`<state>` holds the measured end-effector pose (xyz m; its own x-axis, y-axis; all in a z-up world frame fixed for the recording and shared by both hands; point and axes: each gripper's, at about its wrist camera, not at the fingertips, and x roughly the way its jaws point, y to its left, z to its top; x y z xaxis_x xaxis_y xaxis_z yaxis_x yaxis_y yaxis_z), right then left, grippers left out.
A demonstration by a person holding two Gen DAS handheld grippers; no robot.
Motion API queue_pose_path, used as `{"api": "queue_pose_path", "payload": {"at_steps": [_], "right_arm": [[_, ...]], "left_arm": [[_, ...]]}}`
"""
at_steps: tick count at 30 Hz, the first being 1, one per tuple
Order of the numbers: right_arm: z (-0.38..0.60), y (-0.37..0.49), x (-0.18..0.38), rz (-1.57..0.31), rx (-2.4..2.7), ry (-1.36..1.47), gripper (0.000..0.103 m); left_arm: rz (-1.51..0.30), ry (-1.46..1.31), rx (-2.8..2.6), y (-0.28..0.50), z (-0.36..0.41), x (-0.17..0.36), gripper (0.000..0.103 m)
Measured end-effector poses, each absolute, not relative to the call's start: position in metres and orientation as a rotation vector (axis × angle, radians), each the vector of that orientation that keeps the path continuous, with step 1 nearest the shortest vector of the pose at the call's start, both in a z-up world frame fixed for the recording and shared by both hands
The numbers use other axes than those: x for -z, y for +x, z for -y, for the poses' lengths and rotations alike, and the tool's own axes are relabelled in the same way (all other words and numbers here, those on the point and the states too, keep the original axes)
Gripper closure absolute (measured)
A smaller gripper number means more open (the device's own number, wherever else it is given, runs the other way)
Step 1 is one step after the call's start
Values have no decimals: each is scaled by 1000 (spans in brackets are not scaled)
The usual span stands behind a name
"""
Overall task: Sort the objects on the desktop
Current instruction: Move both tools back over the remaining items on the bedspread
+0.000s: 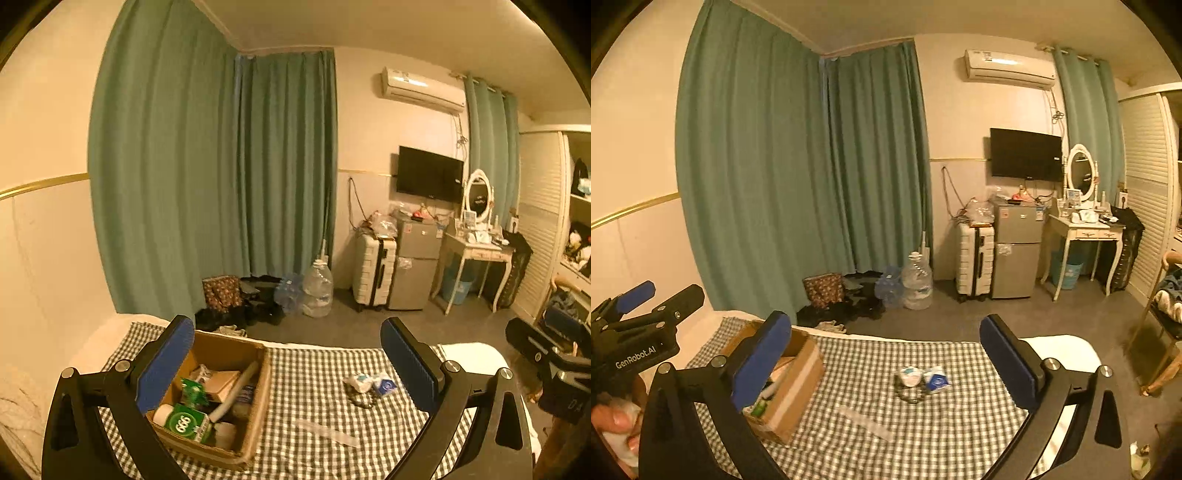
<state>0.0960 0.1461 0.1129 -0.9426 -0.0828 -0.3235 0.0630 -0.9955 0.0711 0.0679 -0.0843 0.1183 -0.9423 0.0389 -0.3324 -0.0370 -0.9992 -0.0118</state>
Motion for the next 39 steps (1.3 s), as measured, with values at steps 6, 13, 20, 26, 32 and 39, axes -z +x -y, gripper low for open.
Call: {"api": "queue_pose_path", "payload": {"at_steps": [6,13,20,26,32,39], "right_arm": [[-174,96,-104,130,3053,533,0],[-195,70,-75,124,3037,621,0],[-216,30,-37,185,3034,706,0],[-237,-10,15,211,3035,848,0],[-249,-43,65,232,3004,984,0],[-261,-75,117,265,2957,1109,0]], "left_arm": [[-53,-560,-3034,59,55,-108,0],[-71,-673,-3004,26,34,-80,0],[-45,-855,-3012,-15,17,-26,0],[-2,-1069,-2947,-54,8,40,0],[36,-1237,-2872,-83,-5,95,0],[10,-1400,-2815,-112,-14,149,0]]}}
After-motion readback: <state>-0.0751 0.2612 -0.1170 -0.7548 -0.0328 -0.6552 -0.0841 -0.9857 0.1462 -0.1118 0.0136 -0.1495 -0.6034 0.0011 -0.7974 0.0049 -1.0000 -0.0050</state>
